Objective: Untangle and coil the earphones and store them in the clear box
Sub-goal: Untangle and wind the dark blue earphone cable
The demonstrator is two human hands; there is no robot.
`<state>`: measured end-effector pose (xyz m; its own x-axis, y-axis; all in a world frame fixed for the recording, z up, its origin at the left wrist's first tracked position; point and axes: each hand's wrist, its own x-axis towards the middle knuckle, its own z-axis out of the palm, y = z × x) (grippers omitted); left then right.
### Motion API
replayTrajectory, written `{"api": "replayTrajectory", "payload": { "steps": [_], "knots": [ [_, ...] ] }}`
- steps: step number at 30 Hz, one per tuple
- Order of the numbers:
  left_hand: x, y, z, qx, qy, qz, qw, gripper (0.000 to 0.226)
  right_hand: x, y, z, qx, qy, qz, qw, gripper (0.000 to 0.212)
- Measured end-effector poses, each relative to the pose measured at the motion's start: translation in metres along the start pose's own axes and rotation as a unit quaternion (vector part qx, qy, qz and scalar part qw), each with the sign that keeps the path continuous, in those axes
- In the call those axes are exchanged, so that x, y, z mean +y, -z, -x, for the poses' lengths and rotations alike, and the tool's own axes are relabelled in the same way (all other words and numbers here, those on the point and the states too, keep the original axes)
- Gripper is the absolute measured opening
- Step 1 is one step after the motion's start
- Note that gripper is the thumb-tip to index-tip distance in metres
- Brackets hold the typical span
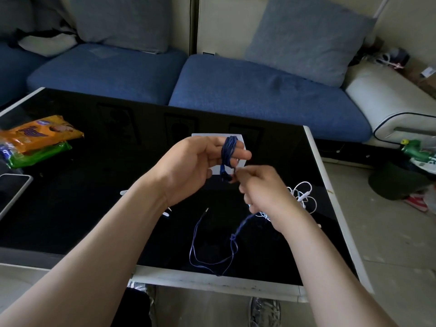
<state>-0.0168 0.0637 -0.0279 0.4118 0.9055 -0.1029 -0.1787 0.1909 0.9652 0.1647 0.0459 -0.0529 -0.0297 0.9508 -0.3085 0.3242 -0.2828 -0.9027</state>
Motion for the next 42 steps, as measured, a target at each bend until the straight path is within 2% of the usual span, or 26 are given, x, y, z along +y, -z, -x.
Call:
{"api": "replayTrajectory", "payload": {
  "steps": [3, 5, 9, 12, 14, 16, 18, 21, 24, 26, 30, 32, 34, 36, 38, 42],
  "knots": [
    [-0.003, 0.005, -0.003, 0.052, -0.011, -0.038, 0.998, 0.042, -0.003, -0.008, 0.005, -0.072, -0.022, 0.048, 0.996, 0.042],
    [-0.006, 0.008, -0.003, 0.083, -0.016, -0.102, 0.991, 0.040, -0.008, -0.013, 0.009, -0.109, -0.016, 0.040, 0.993, 0.041],
    [-0.008, 0.010, -0.001, 0.083, 0.007, -0.209, 0.974, 0.036, -0.015, -0.014, 0.015, -0.117, 0.041, -0.001, 0.992, 0.037],
    [-0.009, 0.011, 0.002, 0.024, 0.018, -0.280, 0.960, 0.031, -0.017, -0.013, 0.016, -0.051, 0.116, -0.060, 0.990, 0.028],
    [-0.006, 0.007, 0.005, -0.025, 0.041, -0.266, 0.963, 0.034, -0.016, -0.010, 0.015, 0.001, 0.158, -0.087, 0.984, 0.031],
    [-0.004, 0.004, 0.005, -0.043, 0.052, -0.230, 0.971, 0.039, -0.012, -0.006, 0.011, 0.056, 0.185, -0.076, 0.978, 0.035],
    [-0.003, 0.005, 0.004, -0.042, 0.068, -0.174, 0.981, 0.042, -0.008, -0.002, 0.005, 0.113, 0.186, -0.075, 0.973, 0.028],
    [-0.001, 0.009, 0.005, -0.036, 0.077, -0.070, 0.994, 0.040, -0.004, 0.005, -0.003, 0.152, 0.134, -0.107, 0.973, 0.013],
    [0.002, 0.009, 0.006, -0.040, 0.045, 0.009, 0.998, 0.040, -0.003, 0.009, -0.004, 0.120, 0.071, -0.111, 0.984, 0.012],
    [0.003, 0.007, 0.004, -0.004, 0.036, 0.012, 0.999, 0.041, -0.002, 0.005, -0.002, 0.082, 0.045, -0.066, 0.993, 0.019],
    [0.001, 0.004, 0.001, 0.063, 0.017, 0.003, 0.998, 0.039, -0.005, -0.009, 0.005, -0.067, -0.007, 0.012, 0.998, 0.030],
    [-0.002, 0.006, -0.002, 0.095, -0.003, -0.030, 0.995, 0.035, -0.006, -0.015, 0.009, -0.133, -0.011, 0.039, 0.990, 0.031],
    [-0.008, 0.009, -0.005, 0.130, -0.020, -0.137, 0.982, 0.034, -0.008, -0.019, 0.011, -0.154, 0.011, 0.050, 0.987, 0.032],
    [-0.013, 0.009, -0.006, 0.146, -0.009, -0.243, 0.959, 0.030, -0.010, -0.021, 0.012, -0.139, 0.053, 0.028, 0.988, 0.033],
    [-0.017, 0.008, -0.004, 0.127, 0.006, -0.307, 0.943, 0.028, -0.012, -0.021, 0.012, -0.097, 0.115, -0.020, 0.988, 0.036],
    [-0.010, 0.004, 0.004, 0.057, 0.019, -0.284, 0.957, 0.038, -0.011, -0.011, 0.006, 0.062, 0.218, -0.103, 0.969, 0.034]
  ]
}}
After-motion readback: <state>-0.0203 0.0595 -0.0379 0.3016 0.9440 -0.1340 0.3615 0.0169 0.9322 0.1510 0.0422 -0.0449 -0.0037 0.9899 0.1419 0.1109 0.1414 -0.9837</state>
